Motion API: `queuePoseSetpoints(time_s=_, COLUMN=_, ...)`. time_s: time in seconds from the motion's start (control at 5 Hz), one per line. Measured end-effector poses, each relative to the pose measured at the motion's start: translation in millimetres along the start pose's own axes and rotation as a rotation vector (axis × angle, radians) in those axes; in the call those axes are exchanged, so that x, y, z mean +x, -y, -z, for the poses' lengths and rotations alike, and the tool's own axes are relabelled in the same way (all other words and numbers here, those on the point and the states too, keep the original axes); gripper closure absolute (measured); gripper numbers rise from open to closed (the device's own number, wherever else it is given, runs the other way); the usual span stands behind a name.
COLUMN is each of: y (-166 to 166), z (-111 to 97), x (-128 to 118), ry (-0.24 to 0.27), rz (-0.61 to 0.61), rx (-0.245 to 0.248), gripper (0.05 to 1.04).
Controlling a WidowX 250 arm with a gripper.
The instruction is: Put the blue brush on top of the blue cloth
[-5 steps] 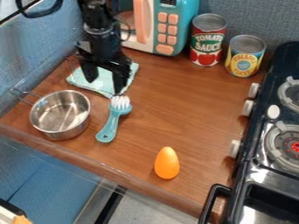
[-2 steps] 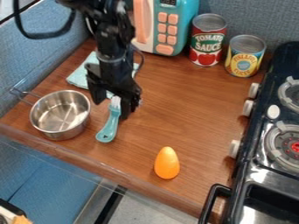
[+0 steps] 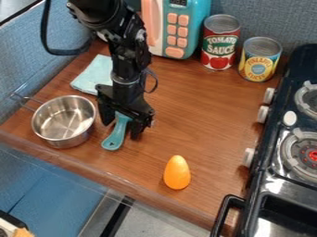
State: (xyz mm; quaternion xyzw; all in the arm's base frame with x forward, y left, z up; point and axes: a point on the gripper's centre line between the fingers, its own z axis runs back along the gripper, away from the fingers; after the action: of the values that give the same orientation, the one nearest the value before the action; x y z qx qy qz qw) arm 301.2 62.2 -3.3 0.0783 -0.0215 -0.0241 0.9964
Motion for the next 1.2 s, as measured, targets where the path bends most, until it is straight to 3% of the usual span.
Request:
queuePoseSetpoints(time_s=0.2, y=-4, z=3, x=12, ry=0.02, rz=-0.004, rx=0.016, gripper=0.144)
queuePoseSetpoints(time_s=0.4, y=-6, z=5, x=13, ry=0.019, rz=-0.012, rx=0.022, gripper=0.305)
queuePoseSetpoints(time_s=0.8, y=-9, z=2, x=12, ry=-0.008, rz=-0.01, rx=-0.016, gripper=0.305)
queuePoseSetpoints(time_s=1.0, y=-23, z=-15, x=27, ry=0.007, rz=-0.04, rx=-0.072, gripper=0.305)
queuePoseSetpoints(time_s=1.2, y=-50, z=-48, x=60, ry=0.095, rz=-0.079, rx=-0.094, gripper=0.306)
